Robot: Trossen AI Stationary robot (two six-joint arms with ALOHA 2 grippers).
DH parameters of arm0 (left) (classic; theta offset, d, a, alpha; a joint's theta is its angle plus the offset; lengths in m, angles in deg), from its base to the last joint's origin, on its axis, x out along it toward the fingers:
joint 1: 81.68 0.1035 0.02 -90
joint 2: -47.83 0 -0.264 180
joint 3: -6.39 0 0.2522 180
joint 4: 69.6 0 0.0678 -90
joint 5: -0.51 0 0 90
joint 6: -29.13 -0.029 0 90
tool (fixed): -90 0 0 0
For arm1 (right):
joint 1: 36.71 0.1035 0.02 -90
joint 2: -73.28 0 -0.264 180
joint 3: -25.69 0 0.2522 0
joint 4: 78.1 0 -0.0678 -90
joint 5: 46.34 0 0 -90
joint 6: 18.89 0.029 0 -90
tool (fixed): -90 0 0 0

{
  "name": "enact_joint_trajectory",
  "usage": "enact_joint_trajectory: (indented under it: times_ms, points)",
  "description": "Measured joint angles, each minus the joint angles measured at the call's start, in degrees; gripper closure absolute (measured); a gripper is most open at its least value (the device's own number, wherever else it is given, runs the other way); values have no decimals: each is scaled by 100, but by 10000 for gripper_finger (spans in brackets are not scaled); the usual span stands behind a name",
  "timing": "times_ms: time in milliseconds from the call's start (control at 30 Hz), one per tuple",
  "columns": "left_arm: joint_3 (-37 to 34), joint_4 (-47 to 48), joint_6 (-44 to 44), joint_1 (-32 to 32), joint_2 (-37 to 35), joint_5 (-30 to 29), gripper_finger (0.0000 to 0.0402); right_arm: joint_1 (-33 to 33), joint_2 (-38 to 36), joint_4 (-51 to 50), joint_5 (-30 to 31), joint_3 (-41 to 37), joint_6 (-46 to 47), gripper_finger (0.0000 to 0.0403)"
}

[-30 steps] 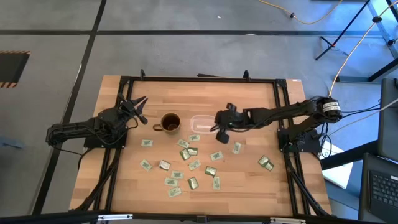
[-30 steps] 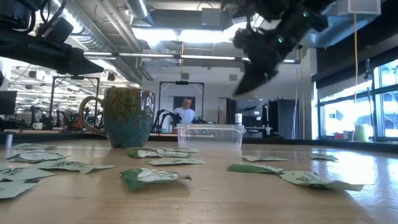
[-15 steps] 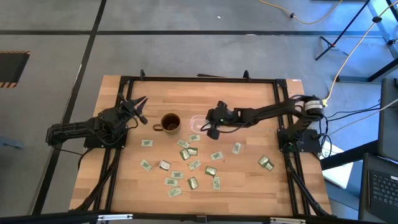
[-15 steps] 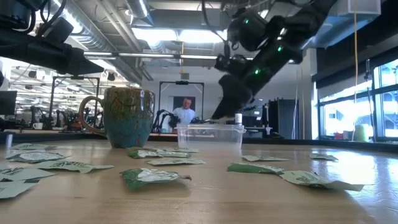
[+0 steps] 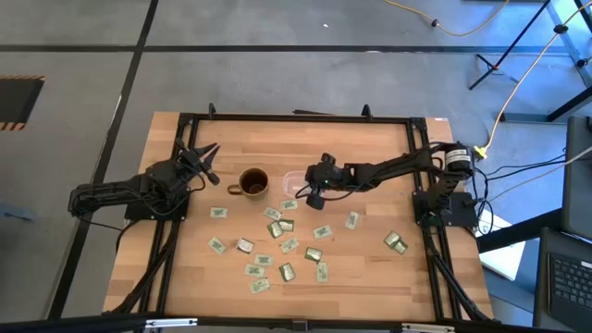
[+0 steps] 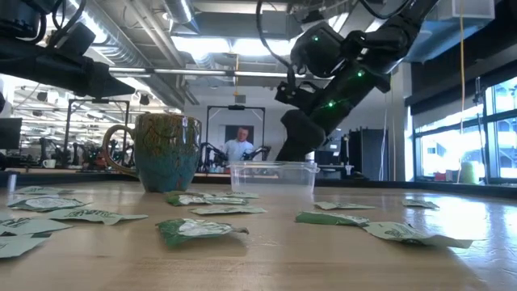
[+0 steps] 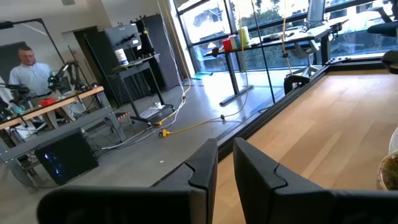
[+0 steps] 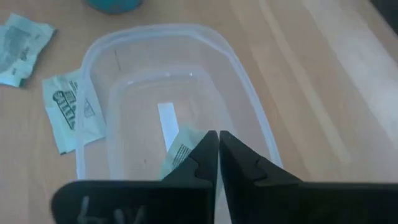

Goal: Pick and place items into bin
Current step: Put the light green stevia pack into the transparent bin

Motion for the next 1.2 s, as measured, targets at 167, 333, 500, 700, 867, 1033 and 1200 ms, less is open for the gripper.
enact_joint_trajectory:
  times_ms: [167,333,500,700,867,1033,1200]
  points:
    - [-1,1,0,2,-1,0,353,0,-10,-42,11,3,3,334]
    - [0,1,0,2,0,0,355,94,-616,-945,-266,7,321,308]
    - [0,0,0,2,0,0,351,477,-1503,-2528,-1512,9,965,306]
    - [0,0,-2,0,-2,0,352,1286,-1977,-3463,-1638,-16,1000,305]
    - [0,1,0,1,-2,-10,354,1873,-1953,-3467,-1338,-292,612,308]
    - [-1,2,-2,1,-1,-13,355,2084,-1902,-3429,-1155,-671,599,320]
    - [0,2,-1,1,-2,-13,352,2094,-1906,-3279,-858,-919,598,331]
